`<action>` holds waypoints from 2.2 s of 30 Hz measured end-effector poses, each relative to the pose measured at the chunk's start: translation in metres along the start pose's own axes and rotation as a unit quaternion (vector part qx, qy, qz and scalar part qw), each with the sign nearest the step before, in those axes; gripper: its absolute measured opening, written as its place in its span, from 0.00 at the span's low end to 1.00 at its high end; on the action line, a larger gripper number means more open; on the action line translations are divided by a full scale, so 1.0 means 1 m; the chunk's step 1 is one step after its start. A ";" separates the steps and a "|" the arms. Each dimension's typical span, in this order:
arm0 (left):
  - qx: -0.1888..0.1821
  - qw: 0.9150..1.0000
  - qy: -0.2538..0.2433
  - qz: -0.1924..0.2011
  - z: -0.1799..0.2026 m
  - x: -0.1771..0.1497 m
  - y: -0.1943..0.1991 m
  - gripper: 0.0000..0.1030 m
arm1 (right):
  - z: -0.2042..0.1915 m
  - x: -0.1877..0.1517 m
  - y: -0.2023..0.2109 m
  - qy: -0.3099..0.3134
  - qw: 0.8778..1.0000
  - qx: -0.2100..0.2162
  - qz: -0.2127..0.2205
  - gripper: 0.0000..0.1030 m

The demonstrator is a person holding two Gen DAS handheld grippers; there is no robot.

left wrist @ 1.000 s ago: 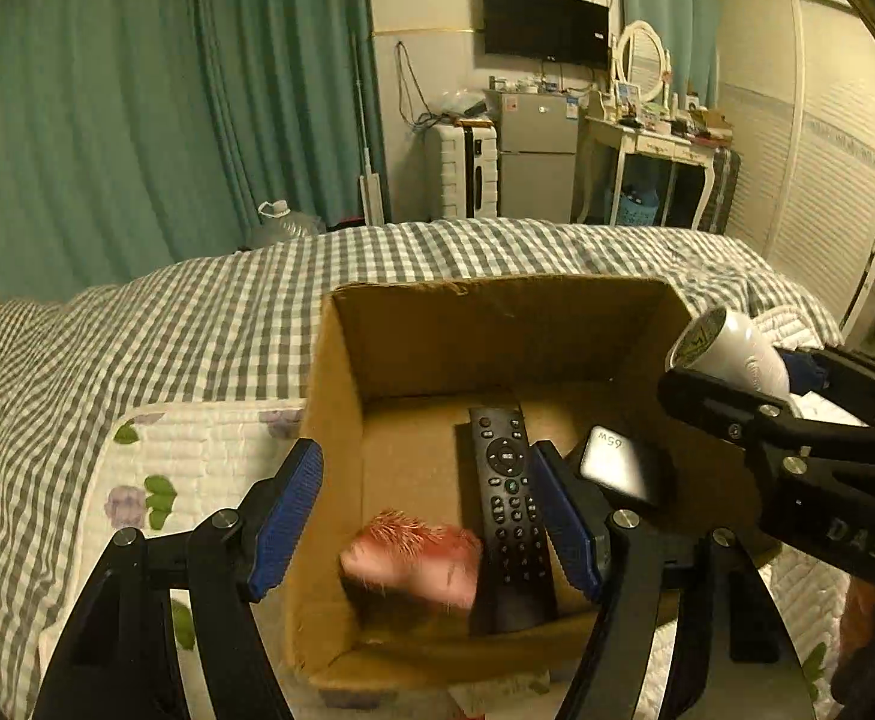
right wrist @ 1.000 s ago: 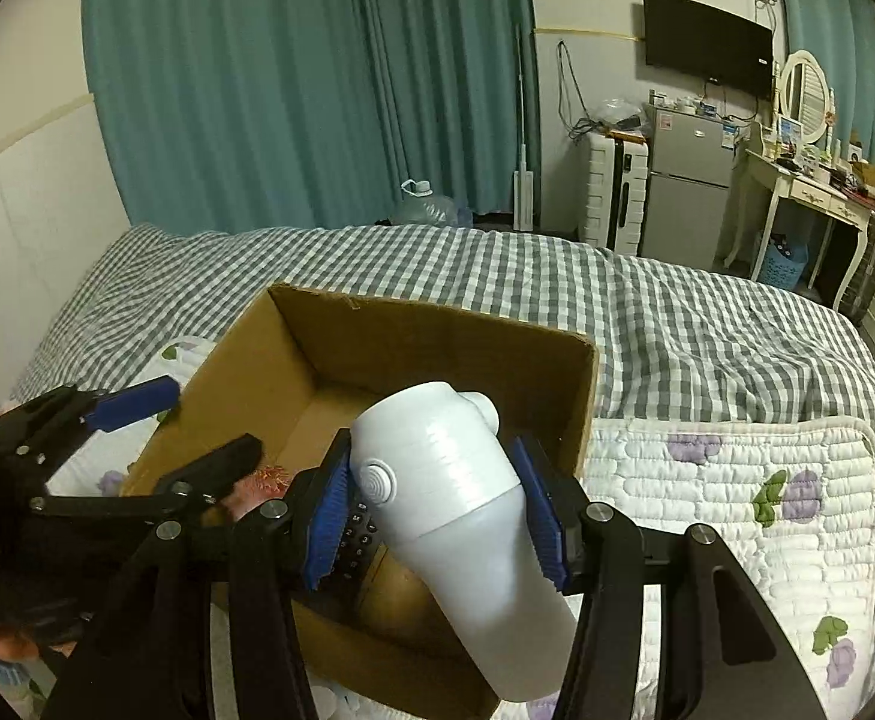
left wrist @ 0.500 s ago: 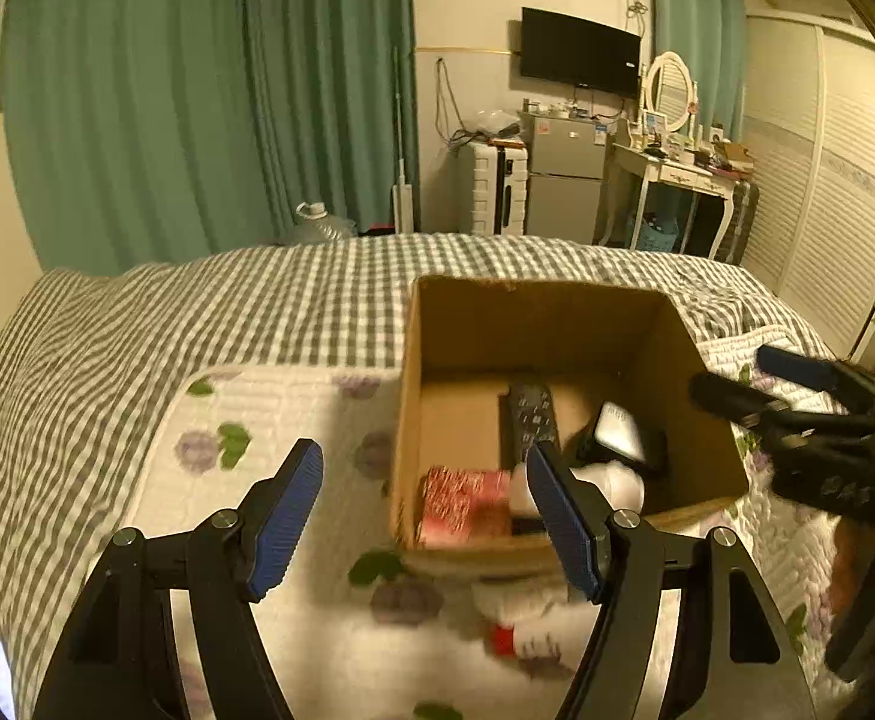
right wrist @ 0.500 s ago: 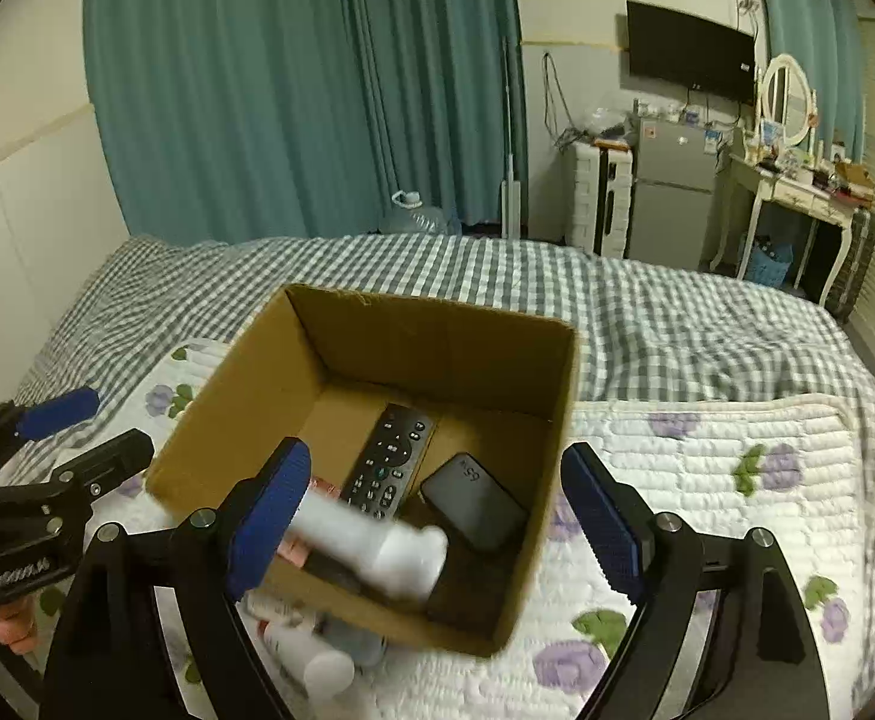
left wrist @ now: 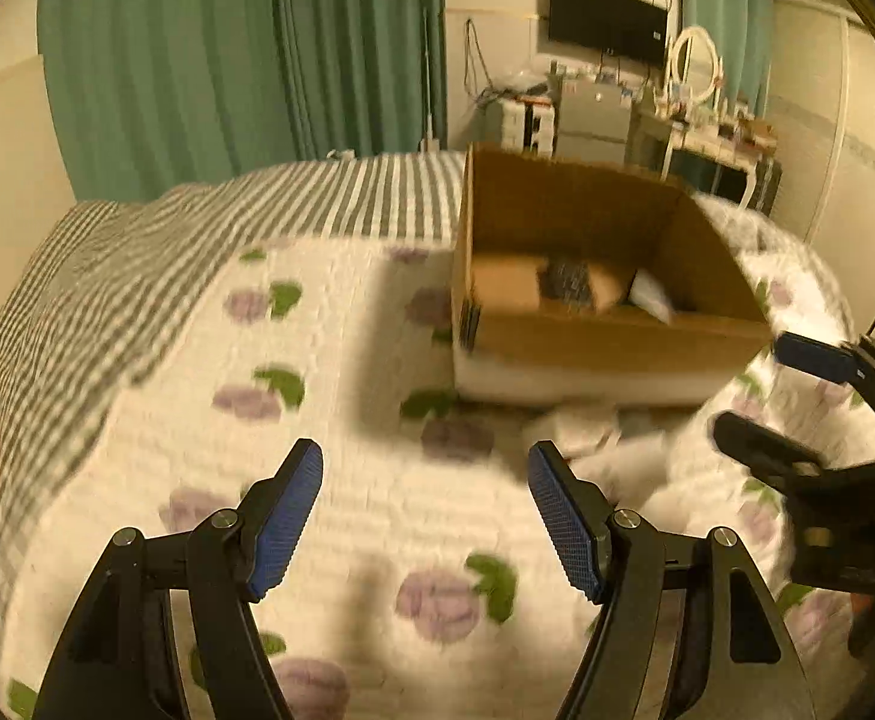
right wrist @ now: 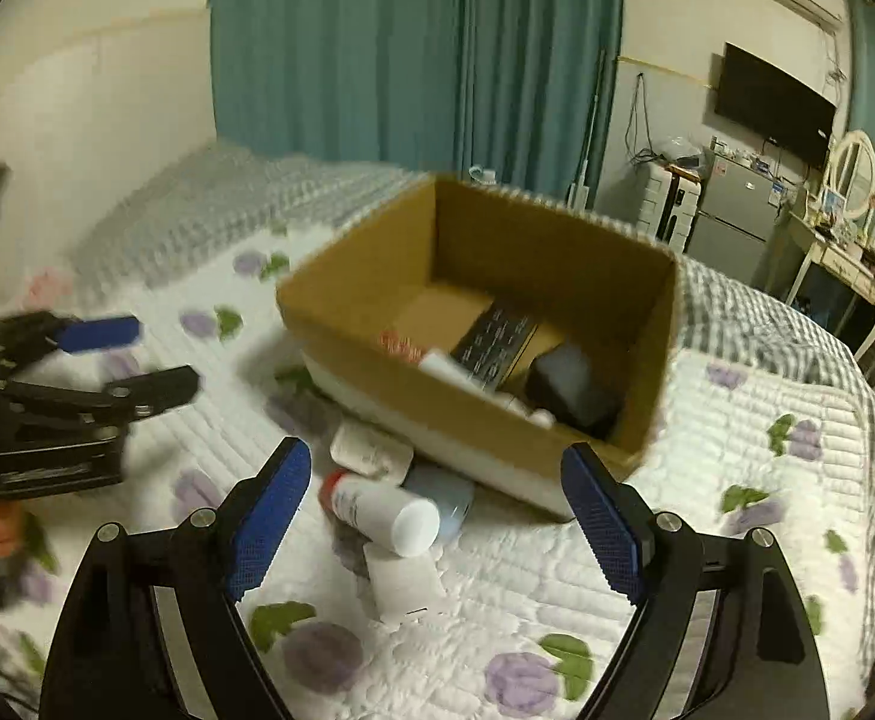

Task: Organize rigid objects
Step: 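Grasp the red-capped white bottle with the right tool while the left tool grasps the white charger cube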

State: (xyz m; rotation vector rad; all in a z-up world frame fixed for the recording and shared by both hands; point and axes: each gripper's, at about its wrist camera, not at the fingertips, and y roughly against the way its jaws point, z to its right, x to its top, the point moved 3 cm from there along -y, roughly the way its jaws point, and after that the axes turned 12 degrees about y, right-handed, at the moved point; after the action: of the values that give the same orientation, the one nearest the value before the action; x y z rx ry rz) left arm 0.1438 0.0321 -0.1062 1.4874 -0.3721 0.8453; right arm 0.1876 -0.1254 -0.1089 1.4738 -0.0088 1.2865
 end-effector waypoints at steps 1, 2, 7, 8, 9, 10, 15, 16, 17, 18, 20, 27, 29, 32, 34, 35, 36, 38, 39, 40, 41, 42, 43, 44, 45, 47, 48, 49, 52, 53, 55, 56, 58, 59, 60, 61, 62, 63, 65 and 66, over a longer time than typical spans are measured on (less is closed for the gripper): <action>0.004 1.000 0.001 -0.007 -0.002 -0.006 -0.005 0.71 | -0.006 -0.004 -0.012 0.014 1.000 0.002 -0.015 0.82; 0.004 1.000 0.002 -0.018 -0.004 -0.012 -0.010 0.71 | -0.012 -0.007 -0.022 0.027 0.999 0.008 -0.023 0.82; 0.010 0.999 0.005 -0.037 -0.009 -0.022 -0.026 0.71 | -0.018 -0.013 -0.060 0.040 0.997 0.052 -0.051 0.72; 0.010 0.999 0.009 -0.037 -0.010 -0.022 -0.027 0.71 | -0.018 -0.015 -0.068 0.039 0.996 0.059 -0.060 0.65; 0.010 0.999 0.013 -0.038 -0.012 -0.022 -0.029 0.71 | -0.018 -0.018 -0.076 0.037 0.995 0.066 -0.071 0.61; 0.013 0.999 0.020 -0.038 -0.015 -0.022 -0.029 0.71 | -0.020 -0.018 -0.078 0.038 0.994 0.067 -0.078 0.57; 0.016 0.998 0.044 -0.046 -0.023 -0.020 -0.030 0.71 | -0.025 -0.022 -0.072 0.027 0.993 0.080 -0.085 0.48; 0.016 0.998 0.044 -0.046 -0.023 -0.020 -0.030 0.71 | -0.030 -0.025 -0.067 0.027 0.992 0.091 -0.088 0.44; 0.016 0.998 0.043 -0.046 -0.022 -0.020 -0.030 0.71 | -0.036 -0.027 -0.063 0.031 0.990 0.101 -0.092 0.39; 0.017 0.998 0.042 -0.047 -0.021 -0.020 -0.030 0.71 | -0.042 -0.029 -0.062 0.036 0.989 0.106 -0.095 0.37; 0.018 0.998 0.041 -0.049 -0.020 -0.021 -0.031 0.71 | -0.055 -0.028 -0.064 0.060 0.988 0.103 -0.095 0.36; 0.030 0.997 0.037 -0.054 -0.021 -0.023 -0.037 0.71 | -0.060 -0.019 -0.099 0.021 0.987 0.111 -0.112 0.36; 0.032 0.997 0.037 -0.055 -0.021 -0.023 -0.037 0.71 | -0.065 -0.018 -0.094 0.031 0.989 0.100 -0.105 0.35; 0.035 0.998 0.030 -0.054 -0.018 -0.023 -0.037 0.71 | -0.062 -0.020 -0.072 0.026 0.992 0.092 -0.087 0.35; 0.035 0.998 0.022 -0.054 -0.013 -0.025 -0.036 0.71 | -0.051 -0.018 -0.052 0.013 0.994 0.088 -0.070 0.34; 0.033 0.998 0.017 -0.055 -0.009 -0.025 -0.036 0.71 | -0.044 -0.017 -0.042 0.007 0.995 0.083 -0.061 0.34; 0.030 0.998 0.013 -0.056 -0.004 -0.025 -0.035 0.71 | -0.036 -0.017 -0.035 0.001 0.995 0.075 -0.058 0.34; 0.018 0.998 0.005 -0.058 0.009 -0.026 -0.033 0.71 | -0.015 -0.019 -0.021 -0.017 0.997 0.053 -0.053 0.35; 0.011 0.998 -0.001 -0.058 0.018 -0.026 -0.031 0.71 | -0.005 -0.020 -0.017 -0.026 0.997 0.045 -0.052 0.35; 0.006 0.998 -0.005 -0.057 0.023 -0.026 -0.030 0.71 | 0.008 -0.023 -0.012 -0.037 0.998 0.032 -0.050 0.35; -0.001 0.998 -0.010 -0.056 0.033 -0.026 -0.029 0.71 | 0.017 -0.025 -0.009 -0.046 0.997 0.025 -0.050 0.35; -0.006 0.998 -0.011 -0.056 0.039 -0.027 -0.029 0.71 | 0.026 -0.028 -0.006 -0.057 0.997 0.020 -0.050 0.35; -0.015 0.998 -0.013 -0.056 0.047 -0.027 -0.029 0.71 | 0.036 -0.033 -0.004 -0.074 0.996 0.016 -0.050 0.35; -0.022 0.998 -0.014 -0.059 0.055 -0.028 -0.031 0.71 | 0.043 -0.036 -0.003 -0.087 0.995 0.014 -0.050 0.35; -0.028 0.997 -0.014 -0.064 0.062 -0.030 -0.035 0.71 | 0.048 -0.039 -0.003 -0.099 0.994 0.015 -0.051 0.35; -0.026 0.997 -0.017 -0.070 0.072 -0.031 -0.044 0.71 | 0.055 -0.044 0.002 -0.107 0.993 0.019 -0.050 0.35; -0.023 0.997 -0.018 -0.070 0.075 -0.031 -0.049 0.71 | 0.054 -0.044 0.000 -0.107 0.993 0.022 -0.049 0.35; -0.020 0.997 -0.019 -0.074 0.078 -0.031 -0.056 0.71 | 0.054 -0.044 -0.001 -0.104 0.993 0.025 -0.050 0.35; -0.015 0.995 -0.025 -0.095 0.084 -0.034 -0.075 0.71 | 0.054 -0.047 0.001 -0.098 0.993 0.031 -0.050 0.35; -0.017 0.994 -0.027 -0.102 0.086 -0.035 -0.080 0.71 | 0.054 -0.048 -0.001 -0.098 0.993 0.032 -0.050 0.35; -0.013 0.994 -0.034 -0.106 0.090 -0.037 -0.089 0.71 | 0.056 -0.049 -0.002 -0.101 0.993 0.032 -0.051 0.35; -0.005 0.994 -0.036 -0.099 0.090 -0.036 -0.091 0.71 | 0.056 -0.049 -0.002 -0.101 0.993 0.032 -0.052 0.35; 0.012 0.994 -0.032 -0.104 0.087 -0.032 -0.099 0.71 | 0.056 -0.050 -0.004 -0.100 0.993 0.033 -0.055 0.35; 0.012 0.993 -0.025 -0.114 0.085 -0.032 -0.105 0.71 | 0.055 -0.050 -0.006 -0.099 0.993 0.032 -0.057 0.35; 0.009 0.993 -0.018 -0.121 0.082 -0.032 -0.110 0.71 | 0.054 -0.050 -0.007 -0.098 0.993 0.031 -0.059 0.35; 0.007 0.992 -0.013 -0.125 0.079 -0.032 -0.114 0.70 | 0.054 -0.050 -0.008 -0.097 0.993 0.031 -0.061 0.35; 0.006 0.992 -0.013 -0.125 0.078 -0.032 -0.115 0.69 | 0.053 -0.050 -0.010 -0.095 0.993 0.031 -0.064 0.35; 0.005 0.992 -0.016 -0.122 0.078 -0.032 -0.113 0.68 | 0.052 -0.050 -0.011 -0.092 0.993 0.030 -0.066 0.35; -0.009 0.992 -0.022 -0.123 0.078 -0.032 -0.110 0.54 | 0.050 -0.051 -0.013 -0.088 0.993 0.026 -0.071 0.35; -0.013 0.992 -0.025 -0.123 0.079 -0.033 -0.107 0.51 | 0.049 -0.050 -0.012 -0.086 0.994 0.023 -0.071 0.35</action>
State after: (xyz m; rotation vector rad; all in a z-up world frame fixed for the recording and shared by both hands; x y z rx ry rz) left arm 0.2174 -0.0384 -0.1981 1.4962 -0.2294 0.6061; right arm 0.2079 -0.1852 -0.1411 1.5924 0.0131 1.0497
